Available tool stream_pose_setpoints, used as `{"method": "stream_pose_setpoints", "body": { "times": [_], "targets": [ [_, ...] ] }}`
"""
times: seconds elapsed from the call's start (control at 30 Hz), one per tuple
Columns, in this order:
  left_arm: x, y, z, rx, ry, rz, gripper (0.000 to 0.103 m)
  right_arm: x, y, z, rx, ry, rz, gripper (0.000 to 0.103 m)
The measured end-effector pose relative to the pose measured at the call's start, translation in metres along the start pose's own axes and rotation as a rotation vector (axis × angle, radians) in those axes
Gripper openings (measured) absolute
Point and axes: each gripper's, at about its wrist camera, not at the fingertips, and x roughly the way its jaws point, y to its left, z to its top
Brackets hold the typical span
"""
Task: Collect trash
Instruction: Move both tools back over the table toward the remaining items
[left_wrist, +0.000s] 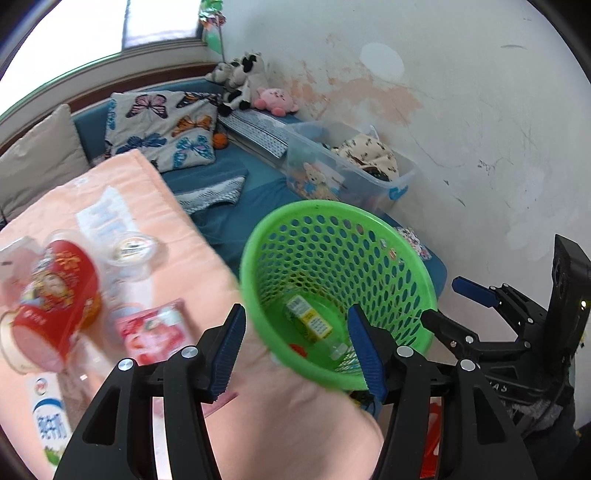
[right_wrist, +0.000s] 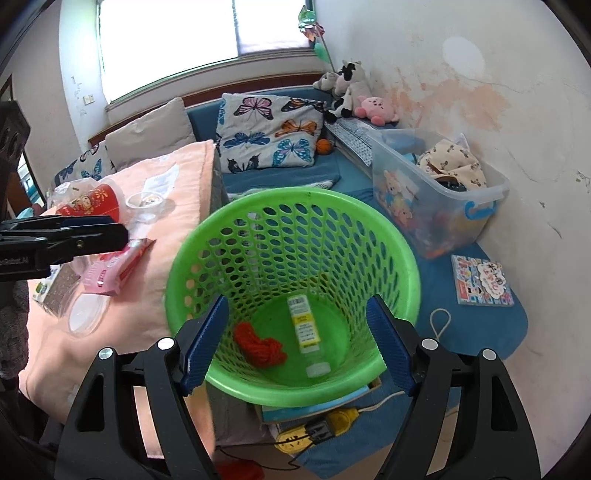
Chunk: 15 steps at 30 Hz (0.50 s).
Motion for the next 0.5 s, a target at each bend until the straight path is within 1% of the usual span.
{"method": "stream_pose_setpoints", "body": {
  "times": [0.3, 0.5],
  "targets": [
    [-0.044, 0.041, -0.016, -0.055, -0.068, 0.116, 0.056, 0.003, 0.028, 0.009, -0.032, -0.009, 0.057, 0.077],
    [-0.067, 0.080, -0.022, -0.123, -0.106, 0.187, 0.056, 0.008, 0.051, 0.016, -0.065, -0.009, 0.089, 0.078]
  ]
}}
